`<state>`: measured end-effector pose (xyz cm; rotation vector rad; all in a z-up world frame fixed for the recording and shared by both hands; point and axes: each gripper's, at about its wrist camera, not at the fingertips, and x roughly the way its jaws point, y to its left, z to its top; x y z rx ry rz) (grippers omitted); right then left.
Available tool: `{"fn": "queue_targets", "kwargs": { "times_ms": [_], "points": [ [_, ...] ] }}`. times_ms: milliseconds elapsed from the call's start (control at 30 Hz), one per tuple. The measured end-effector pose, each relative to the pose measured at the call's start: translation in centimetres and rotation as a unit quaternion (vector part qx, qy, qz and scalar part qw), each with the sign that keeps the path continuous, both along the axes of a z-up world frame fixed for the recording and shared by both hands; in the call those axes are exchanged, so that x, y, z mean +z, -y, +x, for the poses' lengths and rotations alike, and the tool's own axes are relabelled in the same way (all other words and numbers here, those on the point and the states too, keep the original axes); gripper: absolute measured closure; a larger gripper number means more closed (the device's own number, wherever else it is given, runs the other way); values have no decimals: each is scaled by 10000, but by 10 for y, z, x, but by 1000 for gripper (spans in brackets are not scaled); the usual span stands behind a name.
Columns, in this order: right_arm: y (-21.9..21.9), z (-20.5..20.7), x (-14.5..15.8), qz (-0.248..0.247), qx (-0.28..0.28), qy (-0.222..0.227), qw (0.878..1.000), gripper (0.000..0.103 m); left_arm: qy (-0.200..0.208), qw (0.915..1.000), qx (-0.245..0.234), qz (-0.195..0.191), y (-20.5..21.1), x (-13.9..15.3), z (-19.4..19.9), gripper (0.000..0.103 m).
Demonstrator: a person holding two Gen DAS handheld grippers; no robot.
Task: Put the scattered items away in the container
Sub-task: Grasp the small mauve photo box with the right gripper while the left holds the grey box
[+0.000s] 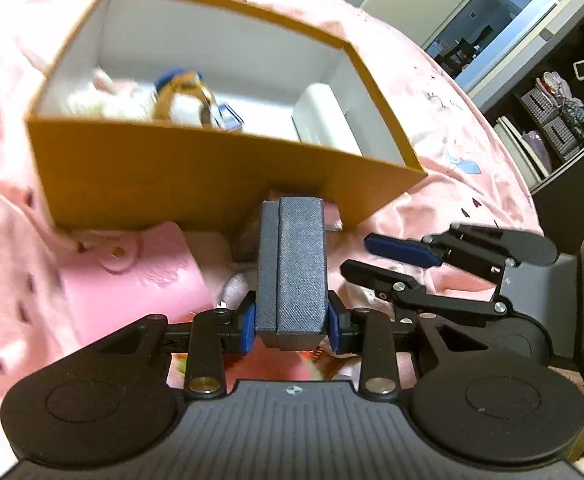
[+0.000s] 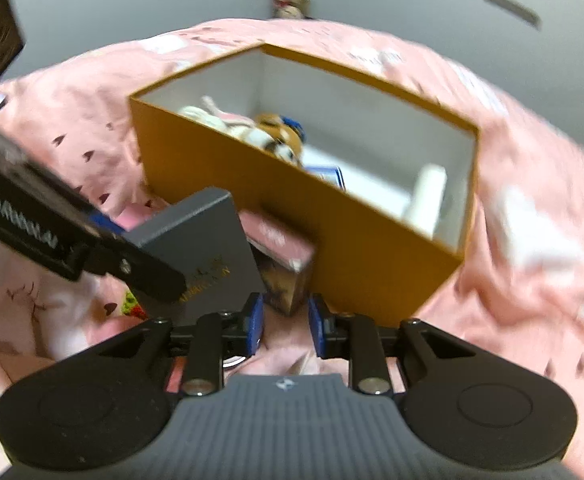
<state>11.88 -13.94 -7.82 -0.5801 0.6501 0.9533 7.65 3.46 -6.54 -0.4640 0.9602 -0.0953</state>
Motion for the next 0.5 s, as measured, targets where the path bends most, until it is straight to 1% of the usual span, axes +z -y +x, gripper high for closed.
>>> {"fn": "queue_targets", "kwargs": {
  "times_ms": [100,233,267,300,333,367,433,500],
  "points": [
    [-14,-7,4,-273,461,474,9974,71,-48,9997,134,195,-6,4,-3,65],
    [-34,-8,-1,-743,983,855,9887,69,-126,9995,238,191,-14,0,-3,65],
    [-39,-8,-4,-895,1148,1034,9839,68,-129,9994,242,192,-17,0,-4,65],
    [-43,-9,-7,-1056,1313,1293,9772,66,-133,9994,245,194,-17,0,-3,65],
    [-46,-12,-11,-1200,1461,1541,9698,62,-139,9994,250,192,-17,-1,-3,65],
    [-49,-15,-13,-1327,1597,1747,9625,61,-149,9994,262,194,-18,-1,-3,65],
    [-54,-16,-16,-1537,1824,1953,9513,61,-161,9992,289,212,-20,-2,-4,65],
    [-59,-13,-18,-1678,1980,1930,9462,61,-145,9991,310,249,-20,-2,-4,65]
  ]
}}
